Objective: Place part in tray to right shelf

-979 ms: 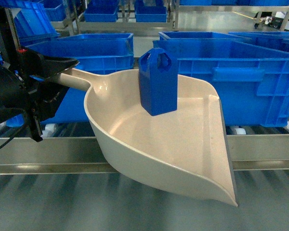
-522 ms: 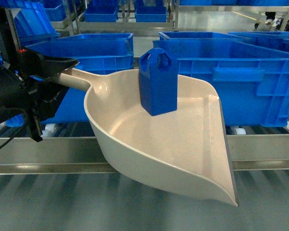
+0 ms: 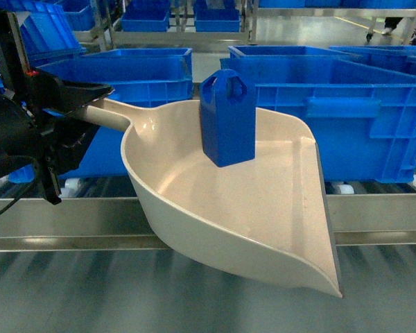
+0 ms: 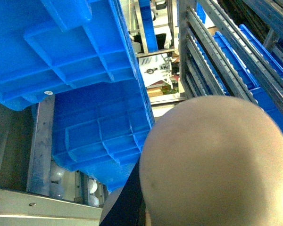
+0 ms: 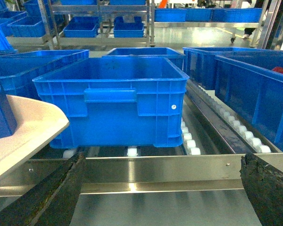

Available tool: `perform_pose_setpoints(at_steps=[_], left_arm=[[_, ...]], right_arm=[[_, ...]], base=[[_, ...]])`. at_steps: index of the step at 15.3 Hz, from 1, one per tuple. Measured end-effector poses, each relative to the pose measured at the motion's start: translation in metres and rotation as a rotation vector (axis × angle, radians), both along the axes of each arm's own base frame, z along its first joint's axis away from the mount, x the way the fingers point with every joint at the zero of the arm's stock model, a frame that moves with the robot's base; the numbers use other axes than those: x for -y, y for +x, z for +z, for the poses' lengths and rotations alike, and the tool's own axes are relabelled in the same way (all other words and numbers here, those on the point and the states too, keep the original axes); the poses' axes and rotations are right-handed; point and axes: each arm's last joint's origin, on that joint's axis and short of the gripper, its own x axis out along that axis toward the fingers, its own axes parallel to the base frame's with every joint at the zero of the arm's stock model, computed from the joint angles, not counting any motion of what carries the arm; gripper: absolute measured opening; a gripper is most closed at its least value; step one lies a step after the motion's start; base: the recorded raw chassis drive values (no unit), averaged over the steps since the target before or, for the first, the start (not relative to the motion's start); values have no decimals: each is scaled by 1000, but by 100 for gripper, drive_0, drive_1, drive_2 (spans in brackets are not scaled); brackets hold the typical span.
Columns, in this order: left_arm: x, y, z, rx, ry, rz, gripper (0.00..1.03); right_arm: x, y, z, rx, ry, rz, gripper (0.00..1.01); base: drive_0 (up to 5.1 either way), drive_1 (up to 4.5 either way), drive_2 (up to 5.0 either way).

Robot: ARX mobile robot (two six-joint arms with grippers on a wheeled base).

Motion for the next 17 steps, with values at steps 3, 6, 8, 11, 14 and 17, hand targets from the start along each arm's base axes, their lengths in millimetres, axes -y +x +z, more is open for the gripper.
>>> perform_pose_setpoints(at_steps=[3,6,8,11,14,17], left_arm=[[0,0,0,0,0,0,16],[0,0,0,0,0,0,16],[0,0,0,0,0,0,16],[0,0,0,0,0,0,16],[0,0,0,0,0,0,16],[0,0,0,0,0,0,16]], right_arm=[[0,0,0,0,0,0,98],[0,0,0,0,0,0,98],[0,0,0,0,0,0,98],[0,0,0,0,0,0,98],[0,0,0,0,0,0,98],[0,0,0,0,0,0,98]], base=[[0,0,0],[0,0,0],[0,0,0],[0,0,0],[0,0,0],[0,0,0]])
